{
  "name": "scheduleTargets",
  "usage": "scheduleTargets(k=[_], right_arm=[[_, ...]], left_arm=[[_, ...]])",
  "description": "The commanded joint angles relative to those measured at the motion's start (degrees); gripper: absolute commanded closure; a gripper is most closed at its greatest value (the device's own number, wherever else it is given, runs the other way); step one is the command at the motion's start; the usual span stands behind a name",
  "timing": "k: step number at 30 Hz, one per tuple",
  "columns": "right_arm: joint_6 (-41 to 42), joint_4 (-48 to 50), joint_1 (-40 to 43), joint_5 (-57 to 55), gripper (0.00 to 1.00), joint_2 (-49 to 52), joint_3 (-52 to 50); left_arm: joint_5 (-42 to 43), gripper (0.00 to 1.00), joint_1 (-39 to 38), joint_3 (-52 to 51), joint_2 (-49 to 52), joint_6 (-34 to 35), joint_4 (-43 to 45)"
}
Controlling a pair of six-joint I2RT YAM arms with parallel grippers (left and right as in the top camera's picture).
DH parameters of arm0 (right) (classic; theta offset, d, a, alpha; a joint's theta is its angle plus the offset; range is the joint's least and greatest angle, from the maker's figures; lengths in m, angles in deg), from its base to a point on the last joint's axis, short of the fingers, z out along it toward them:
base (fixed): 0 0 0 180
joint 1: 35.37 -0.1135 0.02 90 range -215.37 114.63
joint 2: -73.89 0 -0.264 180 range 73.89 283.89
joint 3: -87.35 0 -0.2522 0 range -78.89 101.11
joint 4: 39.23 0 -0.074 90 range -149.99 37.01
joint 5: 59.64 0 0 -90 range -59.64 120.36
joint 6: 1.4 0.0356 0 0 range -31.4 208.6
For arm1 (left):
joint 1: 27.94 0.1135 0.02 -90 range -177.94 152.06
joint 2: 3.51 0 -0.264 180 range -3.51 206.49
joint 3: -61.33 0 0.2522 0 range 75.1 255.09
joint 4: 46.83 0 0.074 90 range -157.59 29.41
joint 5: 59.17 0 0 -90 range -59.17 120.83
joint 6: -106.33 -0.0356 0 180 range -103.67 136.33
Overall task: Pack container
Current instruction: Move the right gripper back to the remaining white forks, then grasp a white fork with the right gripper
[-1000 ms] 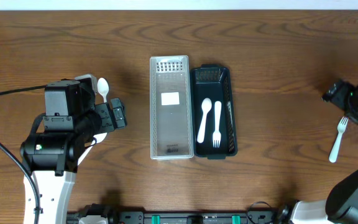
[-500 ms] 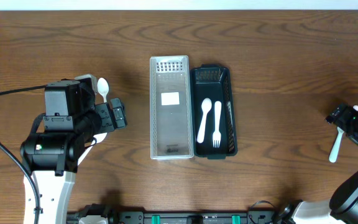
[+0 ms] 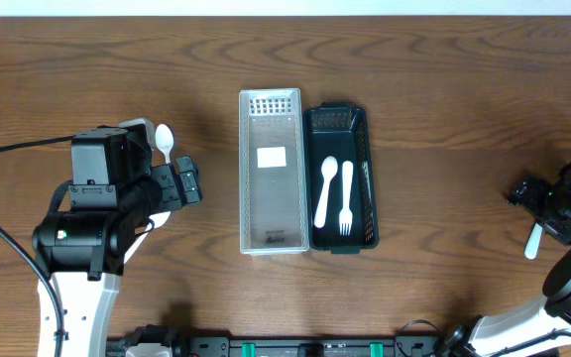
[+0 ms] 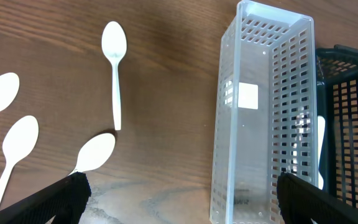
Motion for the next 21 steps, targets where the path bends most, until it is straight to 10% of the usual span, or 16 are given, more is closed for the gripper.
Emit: scheduleTargets(k=[1,21], right_arm=[[-0.85,0.55,0.31,1.88,0.05,2.21,-0.44],[-0.83,0.11,0.2,4.33,0.75,2.21,-0.44]], left_arm=[[0.5,0.02,-0.13,1.11,0.02,0.11,0.09],[0.5,0.02,-0.13,1.11,0.02,0.13,0.7]])
